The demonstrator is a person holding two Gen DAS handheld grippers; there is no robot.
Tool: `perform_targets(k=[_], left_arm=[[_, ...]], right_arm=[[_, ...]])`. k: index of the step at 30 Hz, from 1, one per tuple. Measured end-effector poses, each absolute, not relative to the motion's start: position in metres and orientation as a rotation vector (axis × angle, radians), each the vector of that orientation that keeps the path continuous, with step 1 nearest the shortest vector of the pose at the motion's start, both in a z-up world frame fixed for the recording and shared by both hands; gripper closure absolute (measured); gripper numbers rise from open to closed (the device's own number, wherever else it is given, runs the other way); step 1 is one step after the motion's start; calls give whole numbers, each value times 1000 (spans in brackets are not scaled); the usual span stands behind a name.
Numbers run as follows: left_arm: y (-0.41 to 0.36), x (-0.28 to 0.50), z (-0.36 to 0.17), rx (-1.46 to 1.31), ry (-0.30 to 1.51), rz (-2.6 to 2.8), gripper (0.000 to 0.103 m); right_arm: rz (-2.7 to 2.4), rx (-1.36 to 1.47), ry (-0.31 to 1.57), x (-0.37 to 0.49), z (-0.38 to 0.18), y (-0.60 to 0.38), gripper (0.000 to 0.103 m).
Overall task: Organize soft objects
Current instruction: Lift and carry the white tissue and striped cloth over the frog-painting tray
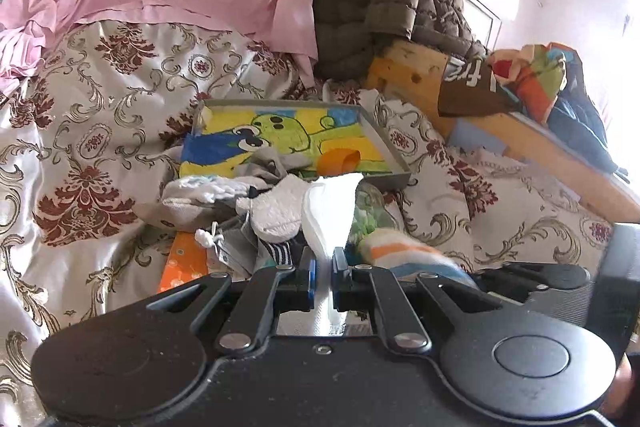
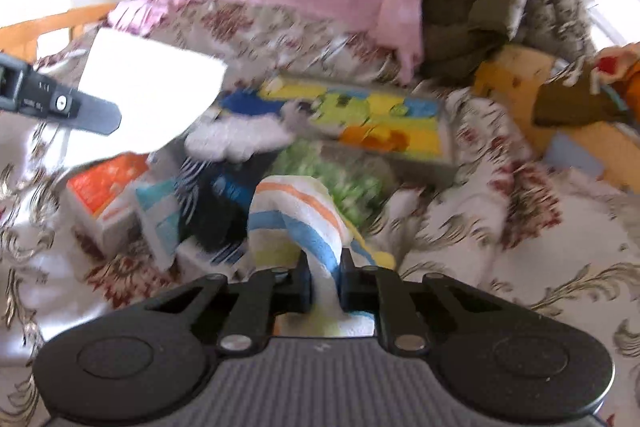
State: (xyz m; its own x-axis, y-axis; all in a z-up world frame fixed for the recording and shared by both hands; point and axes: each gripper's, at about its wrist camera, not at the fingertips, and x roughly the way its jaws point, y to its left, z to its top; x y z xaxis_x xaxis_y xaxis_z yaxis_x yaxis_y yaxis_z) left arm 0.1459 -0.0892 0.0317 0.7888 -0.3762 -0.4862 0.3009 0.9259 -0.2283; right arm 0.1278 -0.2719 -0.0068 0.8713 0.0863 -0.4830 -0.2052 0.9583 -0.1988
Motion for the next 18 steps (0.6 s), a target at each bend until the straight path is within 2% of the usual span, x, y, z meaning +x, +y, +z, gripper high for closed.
perform_targets(k=[8, 18], left_arm=[[-89, 173, 47, -169, 505, -337, 96], [-102, 277, 65, -212, 446, -311, 96]], right_arm=[[109, -156, 347, 137, 28, -285, 89], [67, -29, 237, 251, 56, -306, 89]])
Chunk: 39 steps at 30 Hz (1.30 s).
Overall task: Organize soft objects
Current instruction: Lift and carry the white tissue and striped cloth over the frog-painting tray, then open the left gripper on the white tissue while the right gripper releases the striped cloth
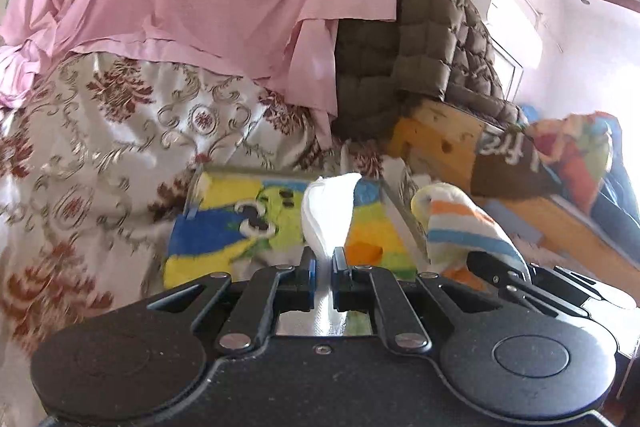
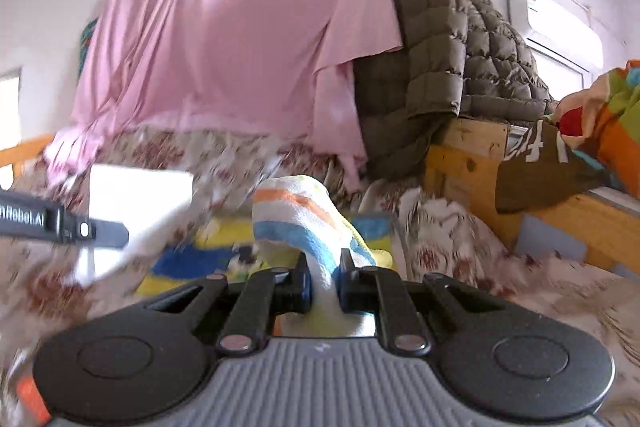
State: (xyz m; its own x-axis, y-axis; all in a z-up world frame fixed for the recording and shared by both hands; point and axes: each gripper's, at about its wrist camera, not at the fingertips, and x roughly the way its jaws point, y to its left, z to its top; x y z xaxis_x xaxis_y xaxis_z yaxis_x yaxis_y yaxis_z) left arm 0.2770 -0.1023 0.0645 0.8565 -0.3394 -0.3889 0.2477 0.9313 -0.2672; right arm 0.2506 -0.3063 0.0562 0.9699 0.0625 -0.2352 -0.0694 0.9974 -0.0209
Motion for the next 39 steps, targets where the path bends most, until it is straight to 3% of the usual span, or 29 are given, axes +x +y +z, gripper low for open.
perform_targets(k=[12, 24, 32, 35, 39], left_arm=[[-150, 420, 13, -224, 549, -357, 96], [-174, 461, -22, -174, 742, -279, 95], [-184, 454, -21, -77, 765, -233, 85], [-184, 449, -17, -66, 757, -223, 82], [-182, 443, -9, -63, 736, -196, 62]], right_arm=[[23, 78, 300, 357, 9, -344, 89], [2, 109, 442, 381, -13, -344, 87], [-9, 106, 441, 378, -9, -345, 68], [-9, 109, 429, 375, -6, -347, 53], [-7, 118, 406, 369, 1, -351, 37]])
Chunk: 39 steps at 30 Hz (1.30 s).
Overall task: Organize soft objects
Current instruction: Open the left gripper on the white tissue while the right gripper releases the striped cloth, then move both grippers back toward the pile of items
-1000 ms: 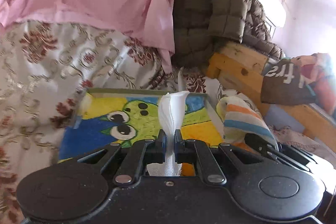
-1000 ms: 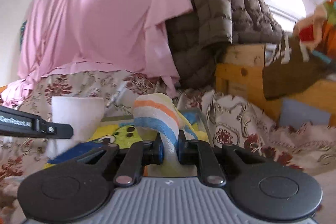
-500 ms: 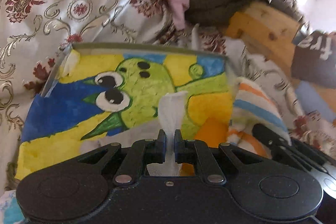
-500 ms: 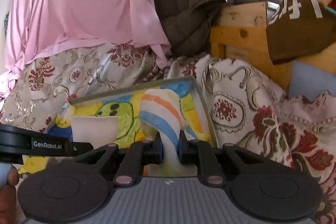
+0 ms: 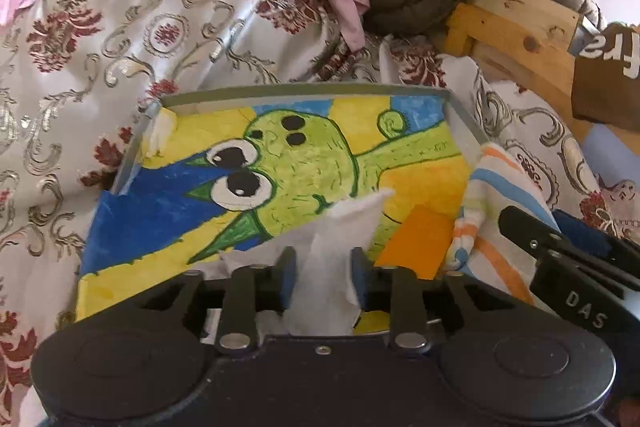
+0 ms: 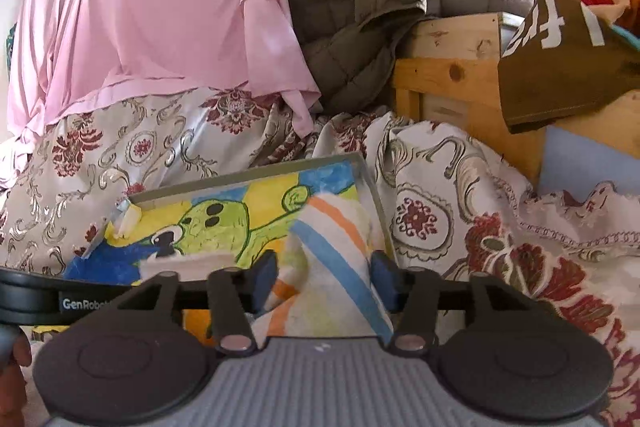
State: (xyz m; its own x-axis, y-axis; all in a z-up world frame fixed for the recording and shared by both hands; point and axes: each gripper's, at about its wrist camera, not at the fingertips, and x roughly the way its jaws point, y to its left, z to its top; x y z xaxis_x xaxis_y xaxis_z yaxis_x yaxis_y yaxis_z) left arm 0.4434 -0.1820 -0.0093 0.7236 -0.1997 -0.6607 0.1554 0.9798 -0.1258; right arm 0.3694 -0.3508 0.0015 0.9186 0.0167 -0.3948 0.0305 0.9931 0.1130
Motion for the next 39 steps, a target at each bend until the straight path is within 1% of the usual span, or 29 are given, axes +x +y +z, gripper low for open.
perform_targets(k=[1, 2, 4, 6, 8, 10, 12, 14, 15, 17, 19, 26, 35, 39], left_arm=[[-180, 441, -6, -65, 731, -182, 55], [-179, 439, -4, -67, 724, -168, 52], [-174, 434, 4, -70, 706, -140, 37], [-169, 428, 12, -71, 686, -117, 32], [-165, 421, 22, -74, 666, -103, 29], [-160, 412, 32, -79, 640, -93, 21], [-156, 400, 43, -86, 604, -79, 18], [-152, 387, 53, -94, 570, -73, 17], [-150, 380, 58, -98, 554, -69, 14], [-145, 362, 68, -110, 506, -55, 8], [-141, 342, 76, -127, 454, -43, 2], [-124, 267, 91, -157, 331, -28, 1], [-104, 182, 83, -108, 303, -17, 1], [-91, 152, 75, -123, 310, -13, 1]], right_arm=[[-7, 120, 400, 367, 4, -352, 33], [-9, 121, 393, 365, 6, -352, 31], [-12, 117, 383, 361, 11, -353, 27], [-17, 115, 369, 355, 18, -355, 23], [-20, 118, 350, 347, 26, -356, 18], [-24, 119, 327, 337, 35, -356, 14], [-25, 112, 300, 326, 44, -355, 11], [-30, 107, 259, 310, 54, -353, 8], [-30, 104, 237, 302, 58, -352, 7], [-31, 96, 198, 285, 65, -349, 1], [-36, 99, 168, 265, 70, -346, 0], [-28, 100, 134, 204, 75, -338, 0], [-40, 116, 101, 127, 70, -322, 0], [-65, 102, 116, 97, 63, -312, 0]])
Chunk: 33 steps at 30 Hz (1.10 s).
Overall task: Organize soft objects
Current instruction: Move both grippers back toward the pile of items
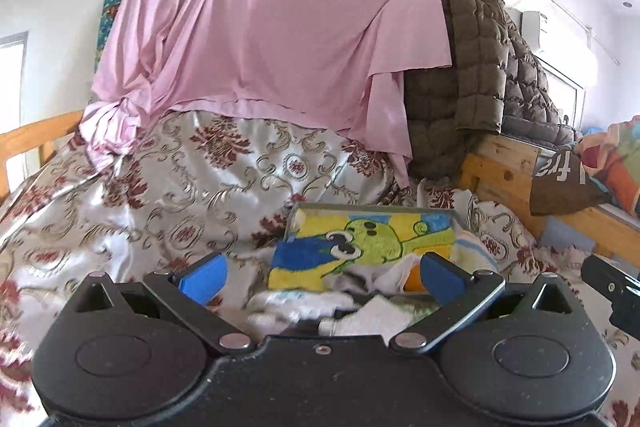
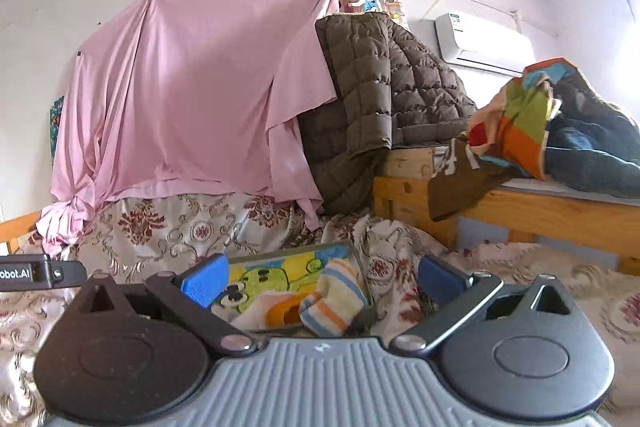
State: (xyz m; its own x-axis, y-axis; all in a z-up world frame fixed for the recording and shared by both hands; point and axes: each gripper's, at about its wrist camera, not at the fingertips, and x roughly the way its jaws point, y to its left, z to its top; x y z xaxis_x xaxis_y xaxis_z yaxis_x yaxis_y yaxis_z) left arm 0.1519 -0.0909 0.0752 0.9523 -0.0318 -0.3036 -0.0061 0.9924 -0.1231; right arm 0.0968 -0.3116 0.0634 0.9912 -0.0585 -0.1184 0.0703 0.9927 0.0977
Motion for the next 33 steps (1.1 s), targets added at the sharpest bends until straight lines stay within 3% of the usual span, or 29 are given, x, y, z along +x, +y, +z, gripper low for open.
perform_targets(k=[33], left_arm=[[-44, 72, -13, -51, 422, 65, 1]], right_arm=[[86, -43, 414, 36, 16, -234, 0]])
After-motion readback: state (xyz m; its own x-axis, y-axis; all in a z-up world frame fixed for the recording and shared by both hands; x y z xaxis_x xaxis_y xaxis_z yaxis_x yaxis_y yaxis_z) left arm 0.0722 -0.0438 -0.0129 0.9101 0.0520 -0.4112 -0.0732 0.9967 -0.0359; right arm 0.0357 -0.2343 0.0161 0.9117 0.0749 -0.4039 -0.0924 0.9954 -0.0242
